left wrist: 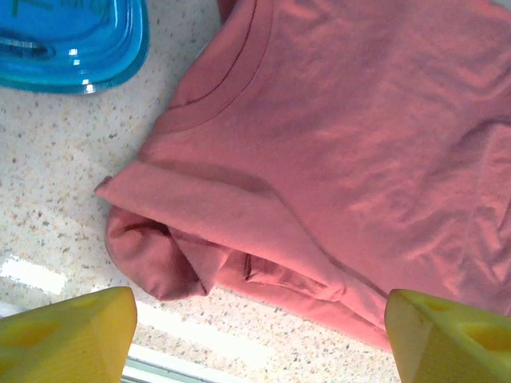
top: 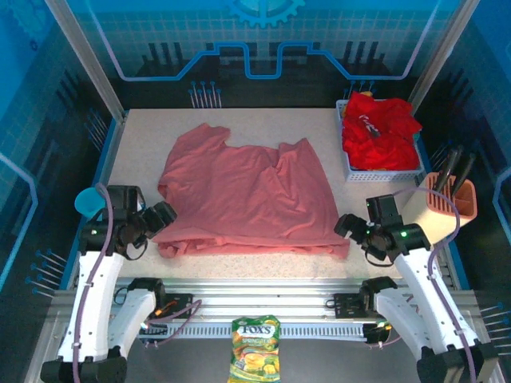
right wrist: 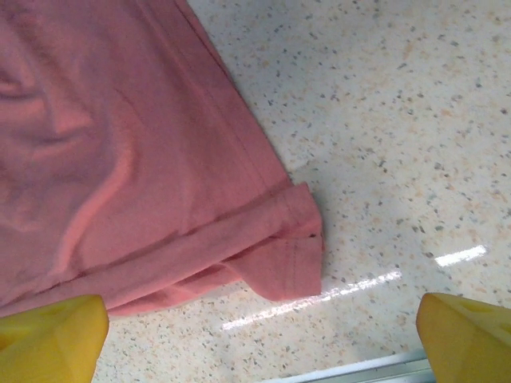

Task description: Fold and stack the t-shirts

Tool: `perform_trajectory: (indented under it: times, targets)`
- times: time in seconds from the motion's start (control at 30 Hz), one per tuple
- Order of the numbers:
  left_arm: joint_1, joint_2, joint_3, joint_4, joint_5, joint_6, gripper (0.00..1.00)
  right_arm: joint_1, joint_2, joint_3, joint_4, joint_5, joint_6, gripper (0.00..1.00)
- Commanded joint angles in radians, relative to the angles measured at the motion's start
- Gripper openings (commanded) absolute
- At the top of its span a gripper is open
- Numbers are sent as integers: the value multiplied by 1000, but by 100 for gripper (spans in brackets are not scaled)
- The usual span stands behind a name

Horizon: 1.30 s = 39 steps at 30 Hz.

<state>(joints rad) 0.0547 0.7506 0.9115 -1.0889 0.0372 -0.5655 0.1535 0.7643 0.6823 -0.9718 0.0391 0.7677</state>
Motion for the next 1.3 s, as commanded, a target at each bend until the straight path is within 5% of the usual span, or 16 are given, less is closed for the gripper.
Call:
perform_trajectory:
  times: [0.0,0.27,0.53,0.87,1.07,1.27]
  targets:
    - [-5,30,72,-29,-1,54,81,-13,39,11,55,-21,-35,100]
    - [-5,88,115,169,100,85,77,-5,115,48,212,-111,-154,99]
    - [-6,322,135,497,190,115,82,52,286,178,421,-99,-316,99]
    - [-4,629,260,773,159,160,81,91,786,575,508,4,-450,81]
    - [-5,866,453,758,222,182,81,83,1114,916,426,-23,-457,71]
    - [-6,920,457,807,239,146,79,74,1400,1217,328,-3,-427,60]
